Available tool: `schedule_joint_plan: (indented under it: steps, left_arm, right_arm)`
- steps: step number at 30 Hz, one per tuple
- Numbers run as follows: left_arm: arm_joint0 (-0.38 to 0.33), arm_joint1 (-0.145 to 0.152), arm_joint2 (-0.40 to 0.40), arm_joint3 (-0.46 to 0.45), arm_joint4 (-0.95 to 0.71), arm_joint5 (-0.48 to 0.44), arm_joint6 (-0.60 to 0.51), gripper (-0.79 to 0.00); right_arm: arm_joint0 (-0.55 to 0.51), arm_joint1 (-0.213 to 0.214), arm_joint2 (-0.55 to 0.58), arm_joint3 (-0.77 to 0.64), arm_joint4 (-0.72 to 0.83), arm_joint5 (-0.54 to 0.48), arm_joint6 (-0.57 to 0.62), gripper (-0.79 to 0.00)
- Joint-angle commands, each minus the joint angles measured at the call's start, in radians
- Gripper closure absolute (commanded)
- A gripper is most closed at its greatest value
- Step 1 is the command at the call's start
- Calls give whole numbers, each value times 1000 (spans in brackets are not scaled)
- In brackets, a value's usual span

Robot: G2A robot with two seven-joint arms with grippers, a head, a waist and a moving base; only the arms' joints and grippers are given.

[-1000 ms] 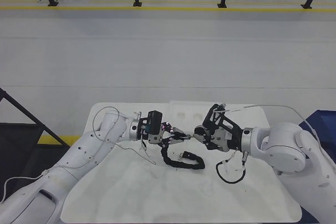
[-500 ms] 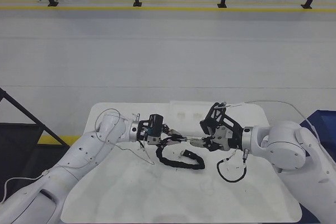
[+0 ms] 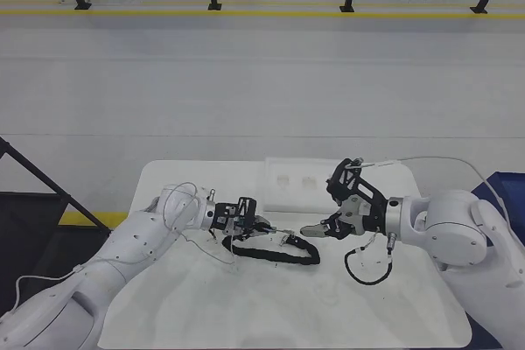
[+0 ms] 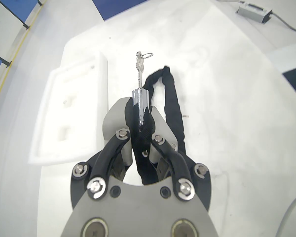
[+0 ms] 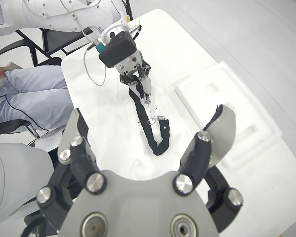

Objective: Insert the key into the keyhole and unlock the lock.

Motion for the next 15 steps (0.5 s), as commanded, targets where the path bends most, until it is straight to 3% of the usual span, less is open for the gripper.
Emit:
schedule_joint_plan:
  steps: [1,14,15]
  left_arm:
    - [-2,-8,14,20,18,16,-9,0]
    - [-26,-71,106,141,58,23,0,0]
    - [-28,-76,110,152,55,20,3,-175]
  right_arm:
    - [-5,0,3,5,7,-5,-5,-785]
    - [-26,2,14,17,9,-43,-39,-785]
    - [-27,1,12,21,12,-46,-40,-785]
